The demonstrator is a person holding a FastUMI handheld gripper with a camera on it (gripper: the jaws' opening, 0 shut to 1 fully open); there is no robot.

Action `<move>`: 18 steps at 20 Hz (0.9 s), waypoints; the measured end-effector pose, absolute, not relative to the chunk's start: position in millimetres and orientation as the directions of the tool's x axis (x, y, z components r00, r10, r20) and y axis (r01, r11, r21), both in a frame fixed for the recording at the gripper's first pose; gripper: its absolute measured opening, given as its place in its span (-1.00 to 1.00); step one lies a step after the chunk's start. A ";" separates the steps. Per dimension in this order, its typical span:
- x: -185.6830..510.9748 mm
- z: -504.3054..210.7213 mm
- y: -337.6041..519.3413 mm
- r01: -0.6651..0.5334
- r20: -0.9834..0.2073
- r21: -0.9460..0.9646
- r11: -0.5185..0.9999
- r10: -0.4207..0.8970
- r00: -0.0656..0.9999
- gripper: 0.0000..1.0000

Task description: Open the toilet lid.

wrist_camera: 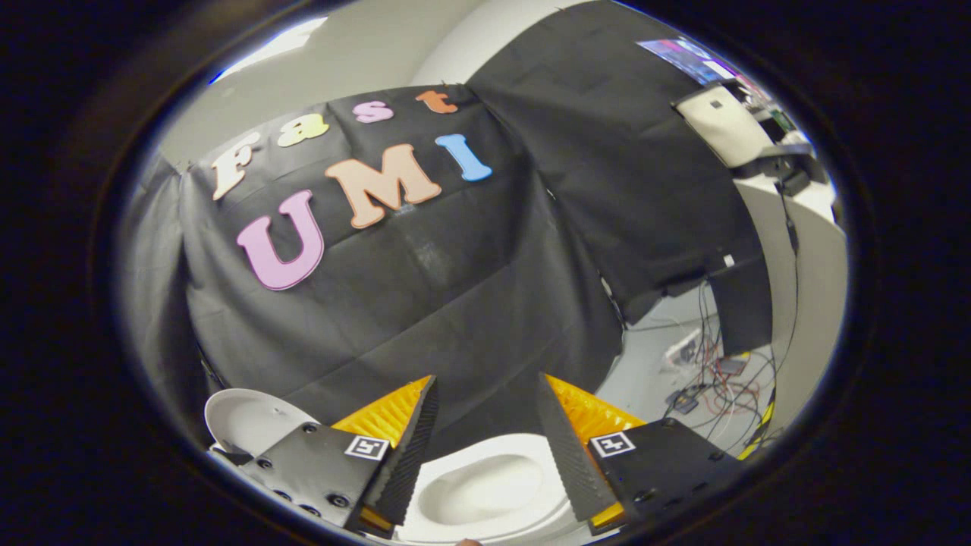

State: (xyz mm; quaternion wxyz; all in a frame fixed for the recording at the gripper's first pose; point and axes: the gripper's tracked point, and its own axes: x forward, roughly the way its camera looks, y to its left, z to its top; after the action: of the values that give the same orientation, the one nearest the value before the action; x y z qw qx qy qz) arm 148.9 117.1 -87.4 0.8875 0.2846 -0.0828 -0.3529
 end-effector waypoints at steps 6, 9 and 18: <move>159.8 -139.6 149.3 0.554 -0.147 0.661 0.505 -0.637 0.756 0.75; 159.8 -162.0 164.5 0.545 -0.181 0.705 0.455 -0.627 0.758 0.81; 155.6 -214.8 209.1 0.545 -0.289 0.779 0.310 -0.594 0.751 0.88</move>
State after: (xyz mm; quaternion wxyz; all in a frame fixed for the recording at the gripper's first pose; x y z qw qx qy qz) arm 155.6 209.1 -214.8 0.8090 0.4699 -0.0259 -0.3522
